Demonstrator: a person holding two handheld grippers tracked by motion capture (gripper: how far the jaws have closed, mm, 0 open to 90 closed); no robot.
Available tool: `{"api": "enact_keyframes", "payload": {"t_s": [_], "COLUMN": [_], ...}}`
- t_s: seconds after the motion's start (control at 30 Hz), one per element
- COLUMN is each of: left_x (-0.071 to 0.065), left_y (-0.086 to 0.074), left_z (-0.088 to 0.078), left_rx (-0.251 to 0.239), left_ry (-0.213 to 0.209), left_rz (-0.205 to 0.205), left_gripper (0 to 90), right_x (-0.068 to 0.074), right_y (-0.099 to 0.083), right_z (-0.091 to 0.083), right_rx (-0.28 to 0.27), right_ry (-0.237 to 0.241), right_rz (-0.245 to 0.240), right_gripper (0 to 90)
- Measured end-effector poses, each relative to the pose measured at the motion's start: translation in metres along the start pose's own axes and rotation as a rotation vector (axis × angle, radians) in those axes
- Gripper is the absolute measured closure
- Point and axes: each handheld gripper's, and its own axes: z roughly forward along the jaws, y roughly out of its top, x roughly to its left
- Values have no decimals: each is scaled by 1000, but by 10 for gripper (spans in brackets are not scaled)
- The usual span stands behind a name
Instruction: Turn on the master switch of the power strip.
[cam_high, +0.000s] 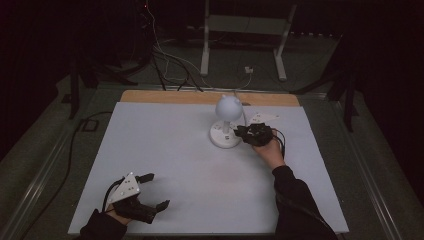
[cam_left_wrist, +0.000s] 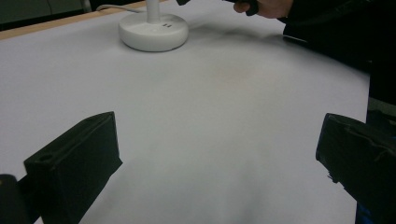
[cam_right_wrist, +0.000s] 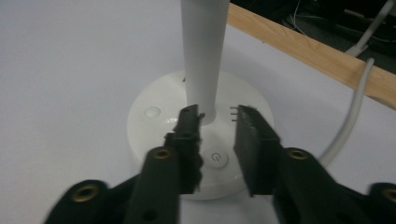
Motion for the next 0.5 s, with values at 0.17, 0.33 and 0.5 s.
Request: {"api": "enact_keyframes", "payload": {"t_s": [0.17, 0.33, 0.5], "left_x": [0, 0, 0], "left_y": [0, 0, 0], "left_z": [0, 0, 0], "left_rx": [1, 1, 1], "left_ry": [0, -1, -1], "left_rz": [0, -3, -3], "left_gripper": [1, 1, 1], "right_x": [-2, -1, -2], "right_y": [-1, -1, -4], "right_z": [0, 2, 9], "right_rx": [7, 13, 47], "right_ry": [2, -8, -9], "right_rz": [-3, -18, 0], "right_gripper": [864, 900, 900]}}
